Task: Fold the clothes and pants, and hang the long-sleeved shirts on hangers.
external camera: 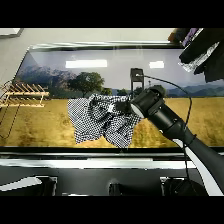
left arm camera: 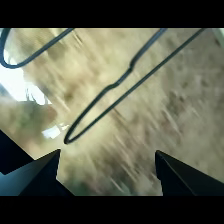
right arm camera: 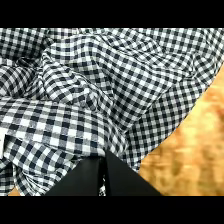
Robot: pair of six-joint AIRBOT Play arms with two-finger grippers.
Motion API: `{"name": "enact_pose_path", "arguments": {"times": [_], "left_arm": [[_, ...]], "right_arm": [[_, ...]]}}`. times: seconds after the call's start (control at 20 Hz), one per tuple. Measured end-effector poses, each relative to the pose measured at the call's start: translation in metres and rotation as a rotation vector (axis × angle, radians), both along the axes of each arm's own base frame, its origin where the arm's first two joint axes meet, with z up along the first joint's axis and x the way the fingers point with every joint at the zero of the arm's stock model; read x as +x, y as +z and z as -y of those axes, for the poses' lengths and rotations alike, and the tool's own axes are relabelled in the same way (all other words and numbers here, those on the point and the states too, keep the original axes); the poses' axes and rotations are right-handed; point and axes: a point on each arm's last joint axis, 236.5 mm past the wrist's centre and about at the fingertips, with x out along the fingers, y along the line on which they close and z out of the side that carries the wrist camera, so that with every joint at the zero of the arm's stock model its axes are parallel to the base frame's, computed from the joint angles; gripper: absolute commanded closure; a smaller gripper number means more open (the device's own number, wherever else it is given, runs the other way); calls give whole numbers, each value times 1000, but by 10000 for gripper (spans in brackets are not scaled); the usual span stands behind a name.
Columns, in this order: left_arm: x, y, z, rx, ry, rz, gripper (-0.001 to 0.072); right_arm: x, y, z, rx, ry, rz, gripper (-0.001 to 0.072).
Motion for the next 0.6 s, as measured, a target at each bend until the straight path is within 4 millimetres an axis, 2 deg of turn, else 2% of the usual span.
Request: {"name": "enact_pose_path", "arguments": {"times": [0.2,0.4,0.6], "left_arm": [[7,-23,-3,17,-148,-30,48],[14,-45,9,66,-376,-90,48],[11,-67,15,108,-538,-192,56]], "right_arm": [[-2,-1,2,-6,-6,-10,682],[-5,-3,6,-20,-13,-27,682],[-8,-5,8,-28,-20,-39,682]]}}
